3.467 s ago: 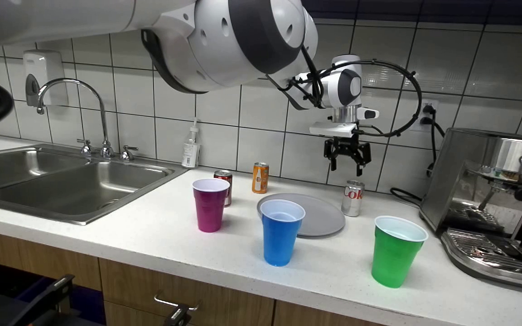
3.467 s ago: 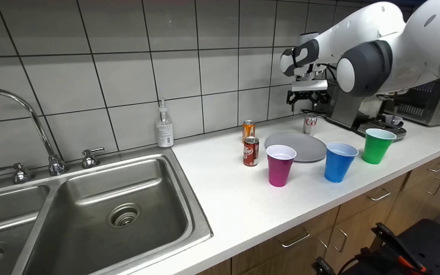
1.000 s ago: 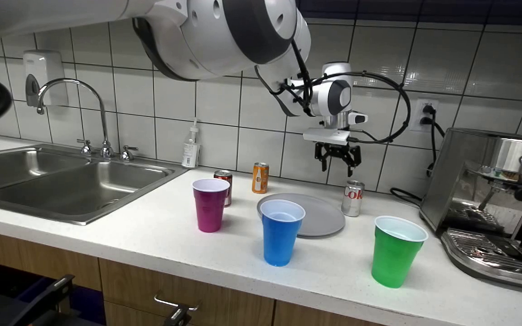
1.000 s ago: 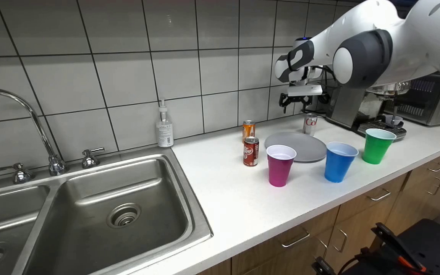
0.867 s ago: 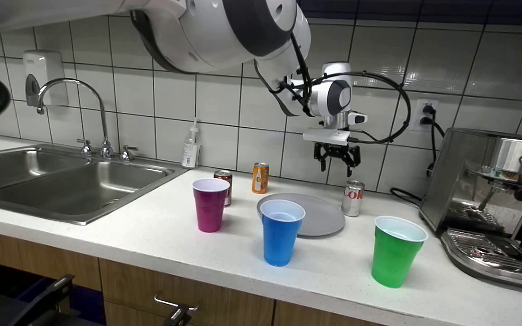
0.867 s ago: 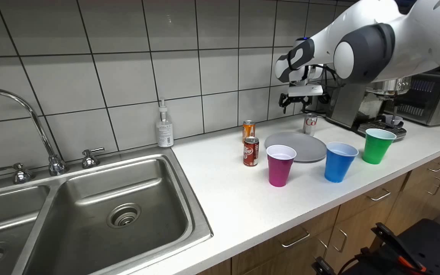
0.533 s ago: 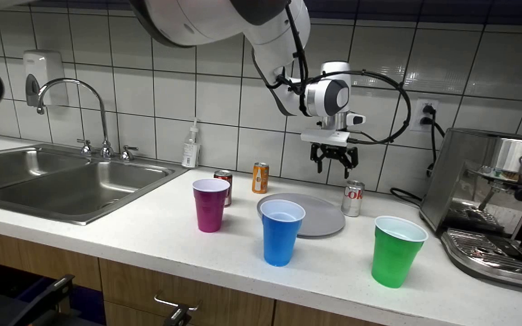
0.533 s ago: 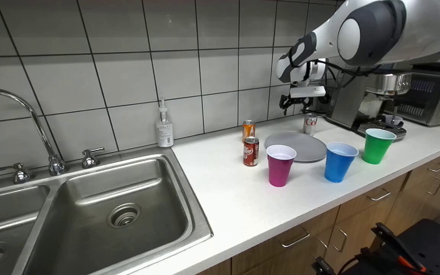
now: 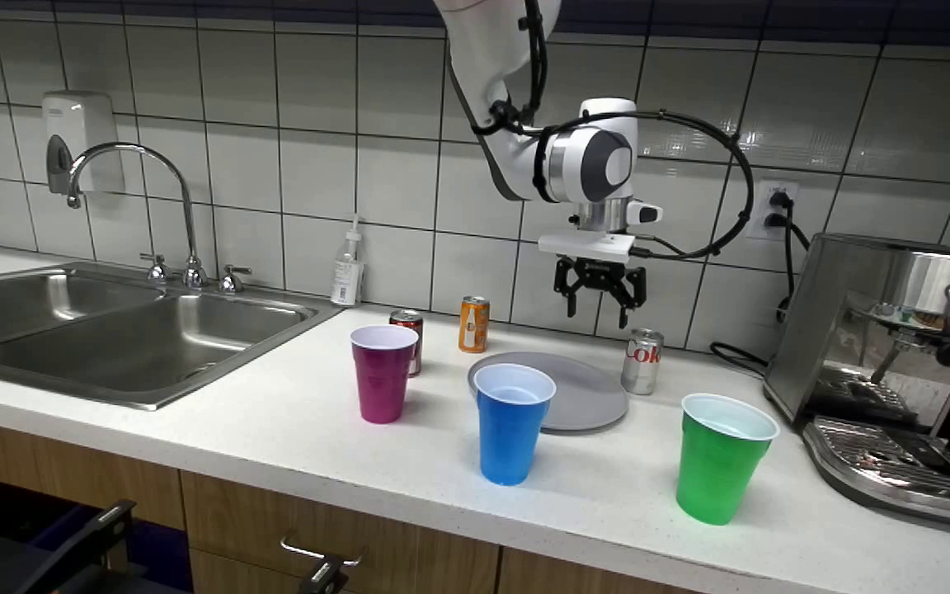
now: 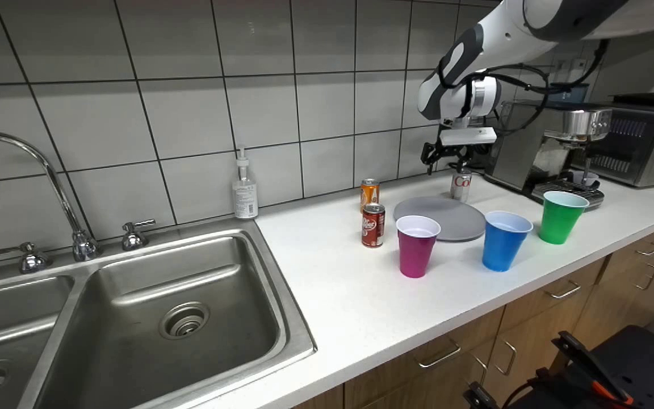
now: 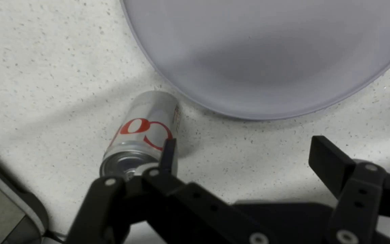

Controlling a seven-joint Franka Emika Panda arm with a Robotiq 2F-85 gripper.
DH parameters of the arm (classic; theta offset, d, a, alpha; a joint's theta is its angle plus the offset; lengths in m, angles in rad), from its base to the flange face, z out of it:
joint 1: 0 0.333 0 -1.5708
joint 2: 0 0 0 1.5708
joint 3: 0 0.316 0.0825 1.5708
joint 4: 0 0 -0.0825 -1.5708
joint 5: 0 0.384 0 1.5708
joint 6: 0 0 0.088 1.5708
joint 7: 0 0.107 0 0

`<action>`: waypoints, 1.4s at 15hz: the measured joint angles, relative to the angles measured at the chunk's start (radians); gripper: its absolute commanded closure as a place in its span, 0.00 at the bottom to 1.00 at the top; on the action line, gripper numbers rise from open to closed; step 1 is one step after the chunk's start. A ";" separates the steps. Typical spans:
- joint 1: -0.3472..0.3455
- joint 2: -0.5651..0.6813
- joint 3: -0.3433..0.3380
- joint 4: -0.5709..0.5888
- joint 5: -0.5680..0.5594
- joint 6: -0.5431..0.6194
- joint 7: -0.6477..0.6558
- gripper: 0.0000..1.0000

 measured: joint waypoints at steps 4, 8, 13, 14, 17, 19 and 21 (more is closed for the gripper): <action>0.000 -0.119 0.010 -0.179 0.000 0.038 -0.023 0.00; 0.000 -0.221 0.013 -0.330 0.000 0.057 -0.037 0.00; -0.001 -0.317 0.012 -0.471 -0.004 0.084 -0.041 0.00; -0.001 -0.334 0.011 -0.496 -0.005 0.100 -0.041 0.00; 0.000 -0.376 0.008 -0.569 -0.005 0.157 -0.038 0.00; 0.008 -0.398 0.000 -0.614 -0.008 0.198 -0.020 0.00; 0.023 -0.421 -0.012 -0.661 -0.017 0.234 0.015 0.00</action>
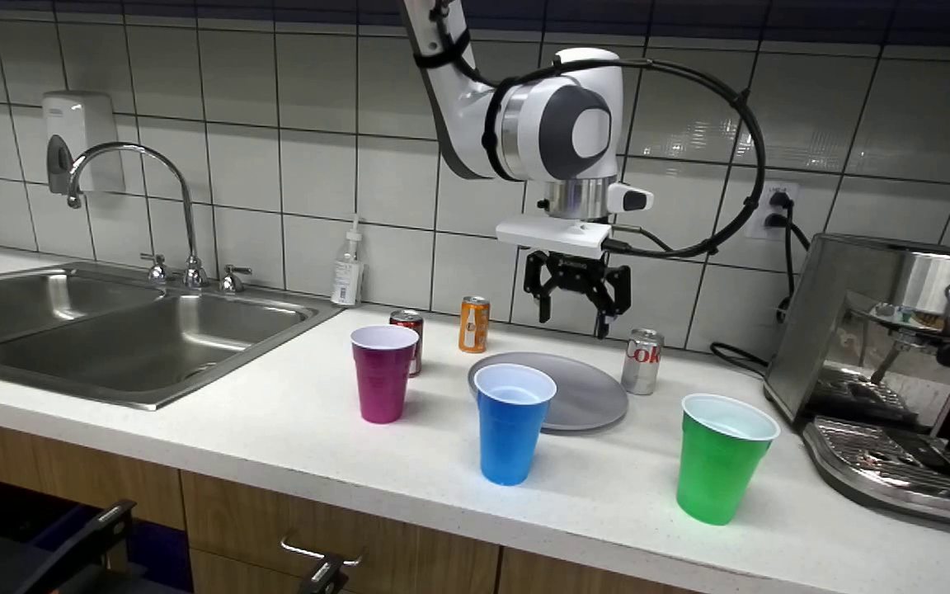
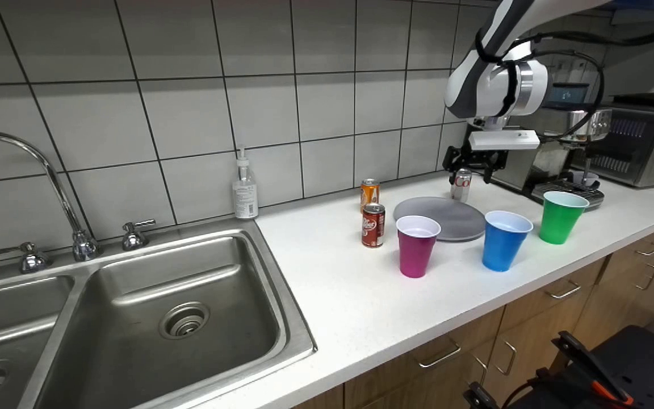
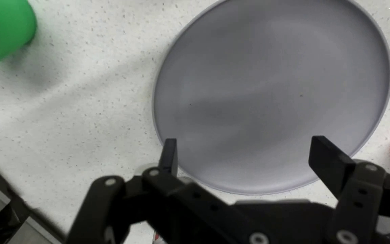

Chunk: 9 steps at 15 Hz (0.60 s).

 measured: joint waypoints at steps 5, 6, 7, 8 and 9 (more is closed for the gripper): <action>0.074 -0.054 -0.041 -0.112 -0.047 0.077 0.142 0.00; 0.093 -0.065 -0.052 -0.133 -0.061 0.089 0.180 0.00; 0.112 -0.076 -0.064 -0.153 -0.078 0.101 0.219 0.00; 0.132 -0.086 -0.076 -0.171 -0.093 0.110 0.261 0.00; 0.152 -0.097 -0.090 -0.188 -0.109 0.117 0.302 0.00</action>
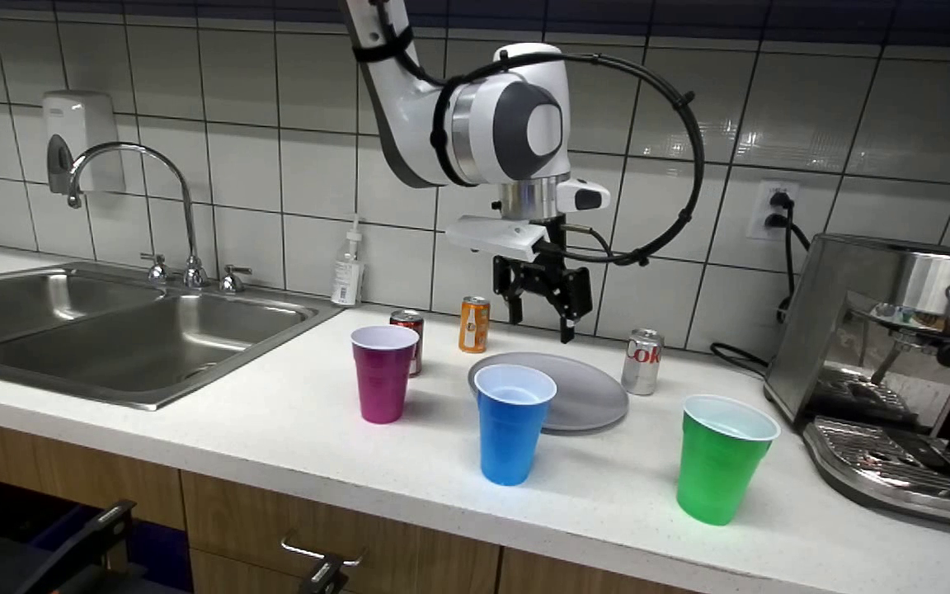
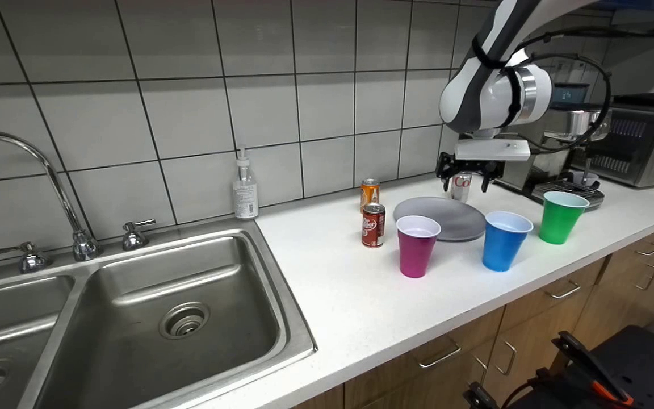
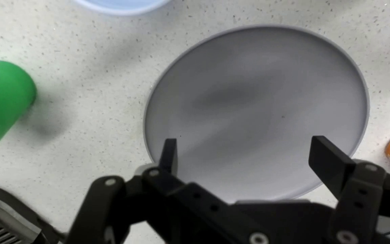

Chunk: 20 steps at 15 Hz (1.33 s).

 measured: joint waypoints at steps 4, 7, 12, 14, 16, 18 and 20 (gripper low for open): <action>0.071 -0.038 -0.053 -0.057 -0.069 0.014 0.171 0.00; 0.109 -0.068 -0.088 -0.092 -0.129 0.015 0.284 0.00; 0.131 -0.122 -0.112 -0.154 -0.224 0.015 0.420 0.00; 0.131 -0.145 -0.114 -0.180 -0.268 0.015 0.470 0.00; 0.130 -0.168 -0.116 -0.206 -0.309 0.015 0.516 0.00; 0.129 -0.189 -0.118 -0.229 -0.364 0.015 0.572 0.00; 0.127 -0.211 -0.118 -0.255 -0.415 0.015 0.628 0.00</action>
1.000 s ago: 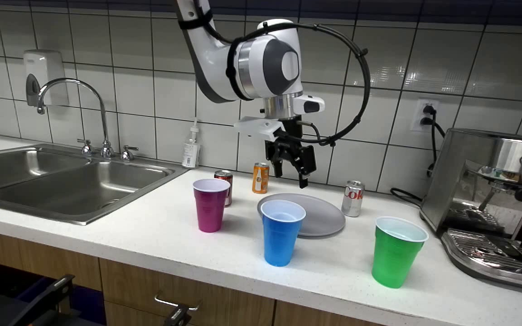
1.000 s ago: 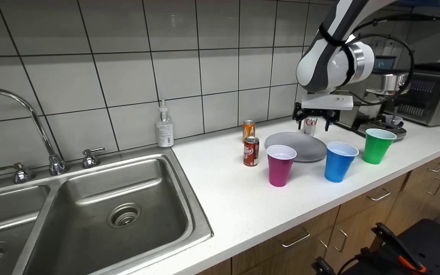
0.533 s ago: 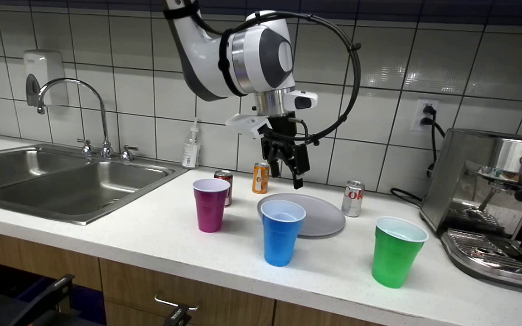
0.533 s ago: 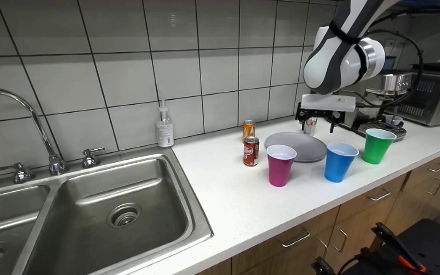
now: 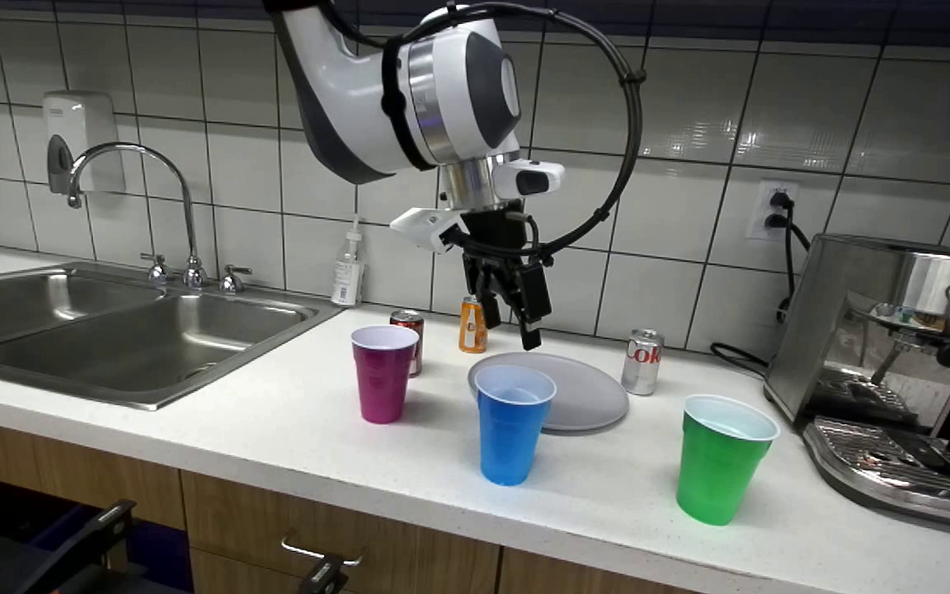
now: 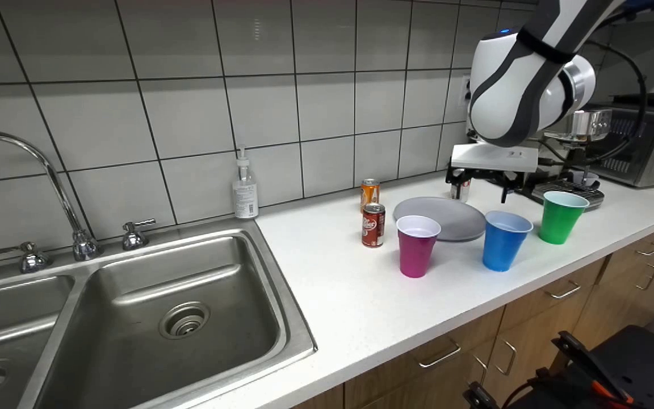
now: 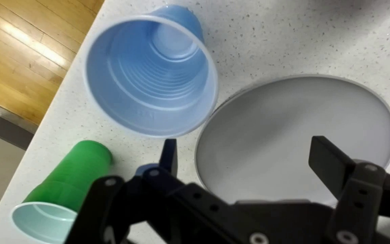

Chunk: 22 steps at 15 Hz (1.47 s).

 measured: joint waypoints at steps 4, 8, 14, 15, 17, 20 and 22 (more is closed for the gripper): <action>-0.014 -0.042 0.002 -0.059 -0.087 0.000 0.095 0.00; -0.050 -0.069 0.021 -0.111 -0.110 0.000 0.137 0.00; -0.094 -0.076 0.054 -0.137 -0.103 0.001 0.155 0.00; -0.096 -0.076 0.056 -0.137 -0.102 0.002 0.155 0.00; -0.104 -0.076 0.064 -0.137 -0.094 0.003 0.155 0.00; -0.108 -0.073 0.072 -0.137 -0.068 0.003 0.155 0.00; -0.108 -0.067 0.077 -0.135 -0.048 0.003 0.155 0.00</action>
